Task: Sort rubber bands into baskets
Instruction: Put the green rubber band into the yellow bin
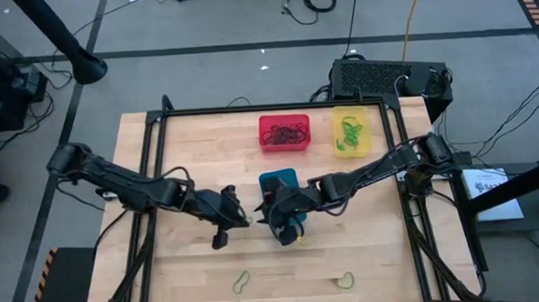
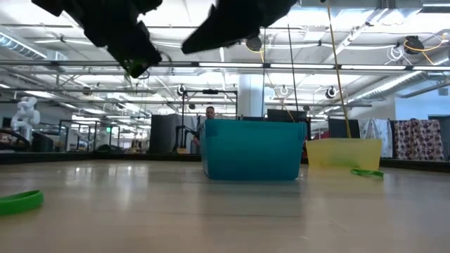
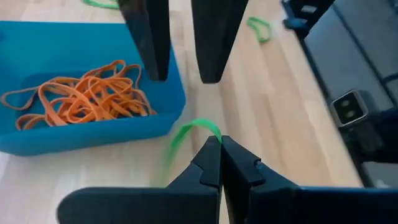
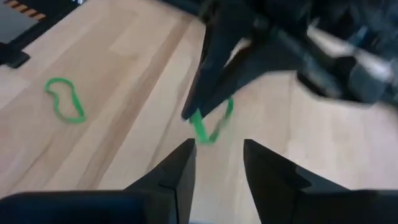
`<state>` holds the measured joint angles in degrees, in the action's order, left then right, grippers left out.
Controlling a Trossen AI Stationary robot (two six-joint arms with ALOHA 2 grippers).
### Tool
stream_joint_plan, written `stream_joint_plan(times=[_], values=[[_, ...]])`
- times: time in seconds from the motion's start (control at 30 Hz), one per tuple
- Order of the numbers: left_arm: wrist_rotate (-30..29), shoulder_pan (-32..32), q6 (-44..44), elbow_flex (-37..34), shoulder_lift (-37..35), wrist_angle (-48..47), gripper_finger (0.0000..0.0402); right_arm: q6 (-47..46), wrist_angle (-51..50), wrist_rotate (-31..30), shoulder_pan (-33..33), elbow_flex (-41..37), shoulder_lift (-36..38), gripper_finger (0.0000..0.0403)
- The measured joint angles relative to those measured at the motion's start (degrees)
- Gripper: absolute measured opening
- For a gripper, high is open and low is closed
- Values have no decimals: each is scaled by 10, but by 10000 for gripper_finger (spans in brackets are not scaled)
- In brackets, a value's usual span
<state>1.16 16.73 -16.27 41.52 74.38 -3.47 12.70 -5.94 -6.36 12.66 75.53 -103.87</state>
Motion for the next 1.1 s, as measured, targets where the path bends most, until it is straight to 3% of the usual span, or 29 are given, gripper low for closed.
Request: stream_joint_plan(times=[0.17, 0.43, 1.1], values=[[7, 0, -29, 0, -6, 43, 2, 59, 38, -5, 1, 0, 0, 158], [16, -2, -29, 0, -6, 83, 2, 46, 45, 3, 0, 0, -2, 203], [12, -20, -14, 1, -7, 75, 1, 28, 14, 4, 0, 0, -3, 145]])
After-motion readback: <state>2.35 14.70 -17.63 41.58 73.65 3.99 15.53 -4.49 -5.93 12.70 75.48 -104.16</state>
